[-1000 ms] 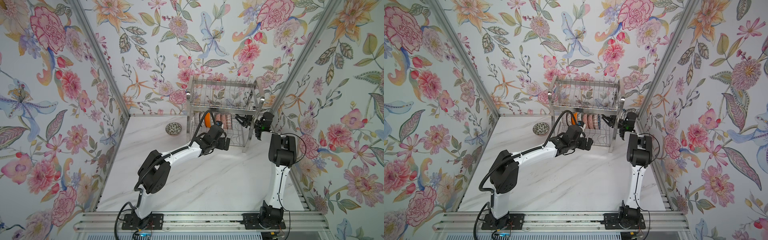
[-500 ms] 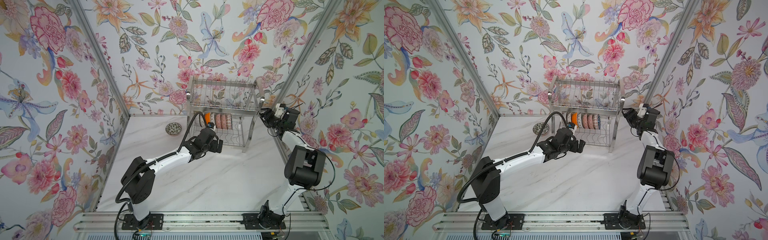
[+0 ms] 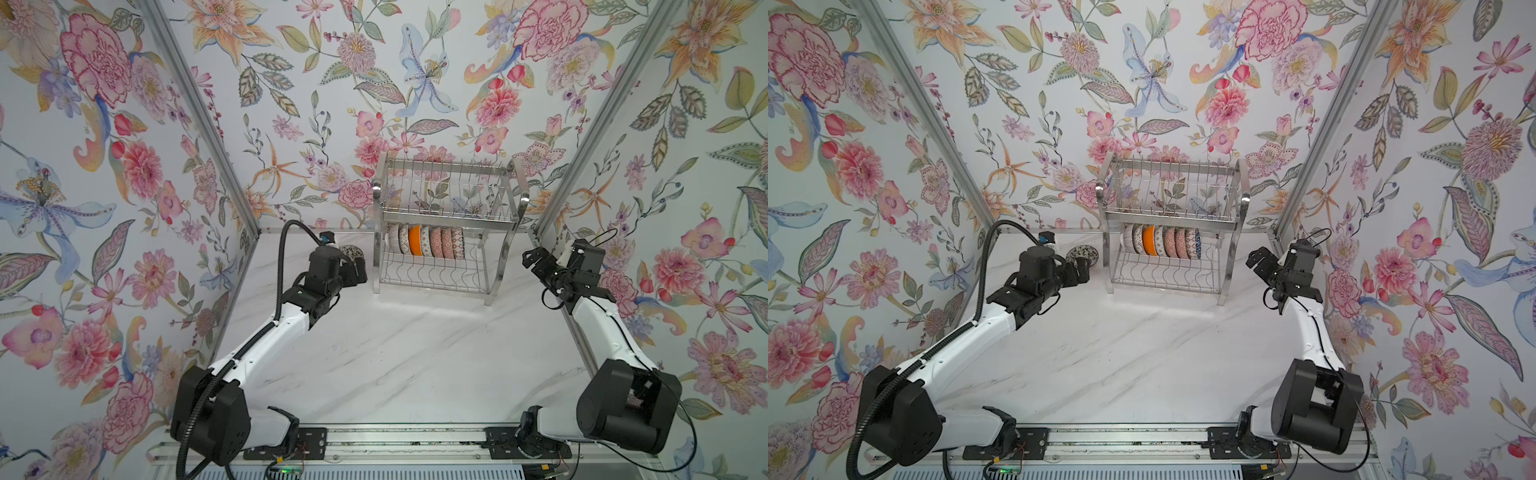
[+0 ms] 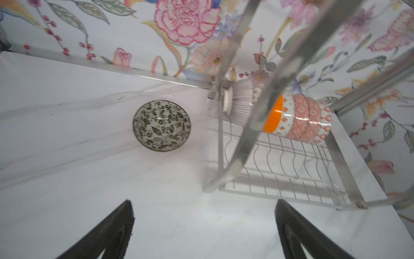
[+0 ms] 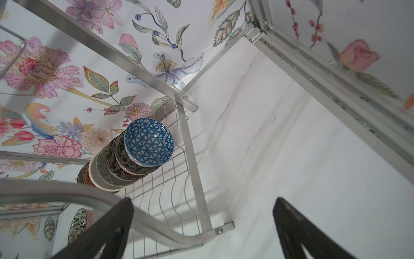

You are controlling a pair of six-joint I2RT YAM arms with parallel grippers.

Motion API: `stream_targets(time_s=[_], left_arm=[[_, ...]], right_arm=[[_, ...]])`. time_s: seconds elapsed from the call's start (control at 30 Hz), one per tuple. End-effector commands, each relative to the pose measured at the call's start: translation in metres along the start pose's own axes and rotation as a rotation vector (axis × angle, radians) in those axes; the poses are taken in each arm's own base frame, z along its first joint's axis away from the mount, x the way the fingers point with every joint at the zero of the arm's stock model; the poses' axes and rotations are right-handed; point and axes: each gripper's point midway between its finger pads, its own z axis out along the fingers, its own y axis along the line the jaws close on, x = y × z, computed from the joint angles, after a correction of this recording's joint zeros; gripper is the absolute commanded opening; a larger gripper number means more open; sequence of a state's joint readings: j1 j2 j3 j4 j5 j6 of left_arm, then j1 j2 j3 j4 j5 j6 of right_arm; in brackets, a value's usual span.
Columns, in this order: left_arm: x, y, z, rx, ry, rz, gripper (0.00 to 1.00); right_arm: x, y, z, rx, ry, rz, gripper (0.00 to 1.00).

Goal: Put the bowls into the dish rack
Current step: 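Open the right gripper and withdraw it while the left gripper moves toward the leaf bowl, then grasp the rim of the leaf-pattern bowl on the table with the left gripper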

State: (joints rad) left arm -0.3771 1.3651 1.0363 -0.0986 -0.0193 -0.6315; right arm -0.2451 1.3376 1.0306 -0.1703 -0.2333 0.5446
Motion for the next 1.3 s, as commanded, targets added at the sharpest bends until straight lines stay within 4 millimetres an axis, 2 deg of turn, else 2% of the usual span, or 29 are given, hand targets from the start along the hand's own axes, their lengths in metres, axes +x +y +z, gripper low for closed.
stream_targets(time_s=[0.0, 0.07, 0.2, 0.3, 0.5, 0.67, 0.83, 0.97, 1.27], left_arm=[[0.015, 0.027, 0.035, 0.035, 0.085, -0.138, 0.99], [0.013, 0.045, 0.055, 0.021, 0.094, -0.181, 0.99], [0.033, 0.081, 0.106, -0.046, 0.187, -0.217, 0.99], [0.047, 0.093, 0.135, -0.030, 0.236, -0.278, 0.99], [0.042, 0.095, 0.166, -0.003, 0.224, -0.297, 0.98], [0.040, 0.099, 0.185, 0.003, 0.225, -0.324, 0.93], [0.055, 0.114, 0.199, -0.030, 0.257, -0.336, 0.75], [0.063, 0.124, 0.195, -0.059, 0.263, -0.330, 0.69], [0.075, 0.130, 0.181, -0.081, 0.291, -0.276, 0.09]], right_arm=[[0.001, -0.004, -0.029, 0.057, -0.057, -0.063, 0.99], [0.006, 0.002, -0.040, 0.052, -0.060, -0.097, 0.99], [0.016, 0.015, -0.053, 0.045, -0.053, -0.182, 0.99], [0.025, 0.020, -0.057, 0.037, -0.043, -0.206, 0.99], [0.042, 0.035, -0.065, -0.010, -0.016, -0.248, 0.99], [0.055, 0.036, -0.067, -0.013, 0.005, -0.271, 0.99], [0.050, 0.034, -0.077, 0.002, -0.027, -0.288, 0.99], [0.043, 0.037, -0.083, 0.009, -0.043, -0.298, 0.99], [0.044, 0.038, -0.083, -0.002, -0.037, -0.278, 0.99]])
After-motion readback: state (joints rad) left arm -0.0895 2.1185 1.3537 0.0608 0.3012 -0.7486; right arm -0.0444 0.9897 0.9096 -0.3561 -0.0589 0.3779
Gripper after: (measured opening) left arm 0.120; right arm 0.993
